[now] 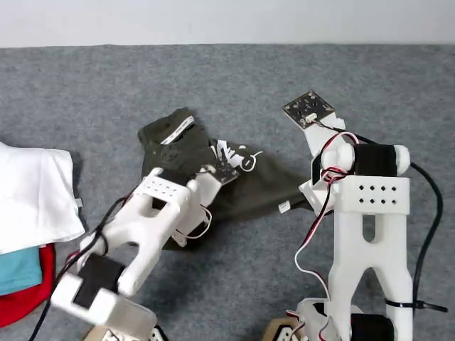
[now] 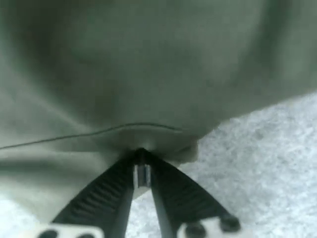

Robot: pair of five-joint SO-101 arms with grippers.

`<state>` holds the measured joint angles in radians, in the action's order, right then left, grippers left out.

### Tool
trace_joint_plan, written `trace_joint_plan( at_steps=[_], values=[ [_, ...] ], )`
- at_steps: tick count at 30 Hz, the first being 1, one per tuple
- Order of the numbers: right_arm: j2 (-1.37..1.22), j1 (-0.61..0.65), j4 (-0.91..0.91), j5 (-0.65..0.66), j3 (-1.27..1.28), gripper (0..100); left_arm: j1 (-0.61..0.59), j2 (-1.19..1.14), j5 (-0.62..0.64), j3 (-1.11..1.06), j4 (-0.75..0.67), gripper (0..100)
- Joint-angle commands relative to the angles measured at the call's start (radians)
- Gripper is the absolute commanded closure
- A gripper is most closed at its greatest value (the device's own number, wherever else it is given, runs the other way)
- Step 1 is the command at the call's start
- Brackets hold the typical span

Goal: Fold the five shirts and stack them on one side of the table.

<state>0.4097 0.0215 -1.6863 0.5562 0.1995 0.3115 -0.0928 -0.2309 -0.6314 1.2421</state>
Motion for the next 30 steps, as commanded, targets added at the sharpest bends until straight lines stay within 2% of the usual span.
trace_joint_plan(
  at_steps=[1, 5, 12, 16, 20, 23, 30],
  values=[
    [0.03, 0.004, 0.004, 0.003, -0.005, 98.9, 0.003, -0.054, 0.009, 0.056, -0.008, 99],
    [0.033, 0.004, 0.004, 0.003, -0.005, 98.9, 0.061, -0.021, 0.035, 0.084, 0.005, 99],
    [0.033, 0.004, 0.004, 0.003, -0.006, 98.9, 0.307, 0.101, 0.112, 0.077, 0.107, 99],
    [0.033, 0.004, 0.004, 0.003, -0.009, 98.9, 0.347, 0.14, 0.109, 0.077, 0.169, 99],
    [0.033, 0.004, 0.004, 0.003, -0.009, 98.9, 0.305, 0.166, 0.057, 0.082, 0.199, 99],
    [0.033, 0.004, 0.004, 0.005, -0.009, 98.9, 0.216, 0.215, 0.043, 0.087, 0.206, 99],
    [0.033, 0.004, 0.004, 0.005, -0.009, 98.9, -0.009, 0.427, -0.101, 0.084, 0.284, 99]
  ],
)
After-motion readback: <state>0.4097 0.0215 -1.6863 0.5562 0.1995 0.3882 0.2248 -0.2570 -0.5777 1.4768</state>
